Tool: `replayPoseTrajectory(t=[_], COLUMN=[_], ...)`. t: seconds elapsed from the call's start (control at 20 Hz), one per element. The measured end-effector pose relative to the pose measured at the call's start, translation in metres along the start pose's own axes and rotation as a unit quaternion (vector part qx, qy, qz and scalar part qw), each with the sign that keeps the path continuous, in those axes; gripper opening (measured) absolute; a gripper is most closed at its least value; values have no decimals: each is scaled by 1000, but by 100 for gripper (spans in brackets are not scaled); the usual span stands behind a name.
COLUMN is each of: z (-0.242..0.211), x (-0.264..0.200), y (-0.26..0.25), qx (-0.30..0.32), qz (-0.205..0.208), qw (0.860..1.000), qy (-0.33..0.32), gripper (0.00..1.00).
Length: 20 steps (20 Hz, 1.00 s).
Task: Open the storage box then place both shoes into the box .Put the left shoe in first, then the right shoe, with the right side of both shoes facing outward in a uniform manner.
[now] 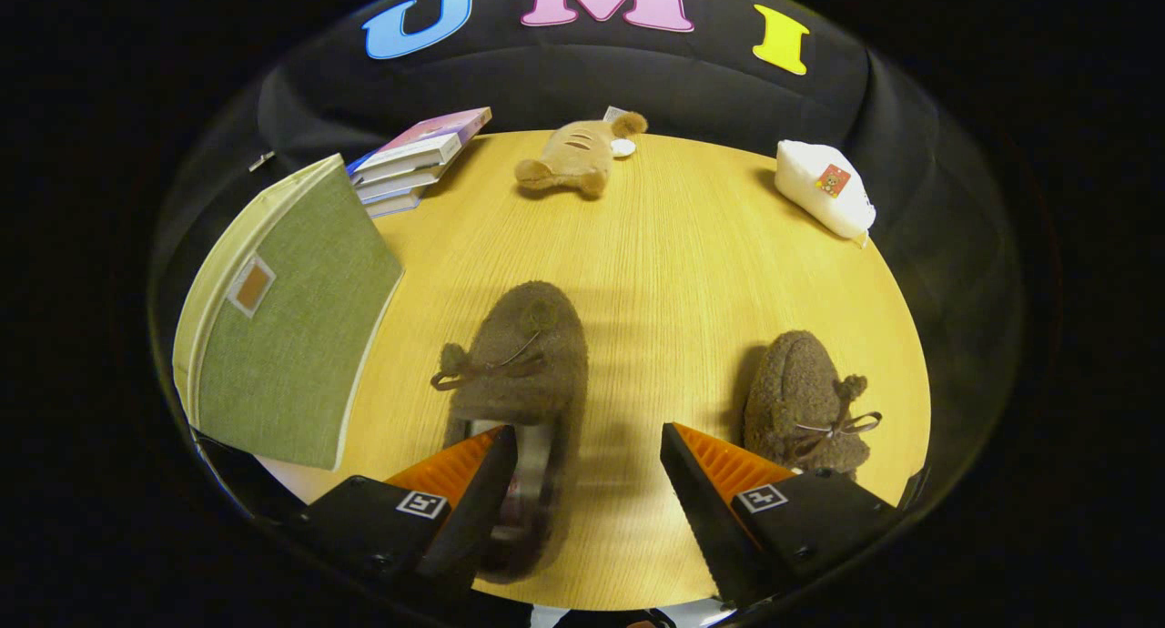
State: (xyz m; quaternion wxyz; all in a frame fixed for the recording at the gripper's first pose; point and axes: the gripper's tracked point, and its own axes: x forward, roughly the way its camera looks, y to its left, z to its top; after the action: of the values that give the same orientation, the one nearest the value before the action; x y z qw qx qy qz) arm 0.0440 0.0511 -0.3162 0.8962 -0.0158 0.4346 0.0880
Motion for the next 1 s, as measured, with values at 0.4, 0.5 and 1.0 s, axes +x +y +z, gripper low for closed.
replayPoseTrajectory(t=[0.4, 0.5, 1.0], z=[3, 3, 40], x=[32, 32, -20], y=[13, 11, 6], qx=[15, 21, 96], qz=[-1, -9, 8], qw=[1000, 1000, 995], qy=[5, 4, -4], gripper=[31, 20, 5])
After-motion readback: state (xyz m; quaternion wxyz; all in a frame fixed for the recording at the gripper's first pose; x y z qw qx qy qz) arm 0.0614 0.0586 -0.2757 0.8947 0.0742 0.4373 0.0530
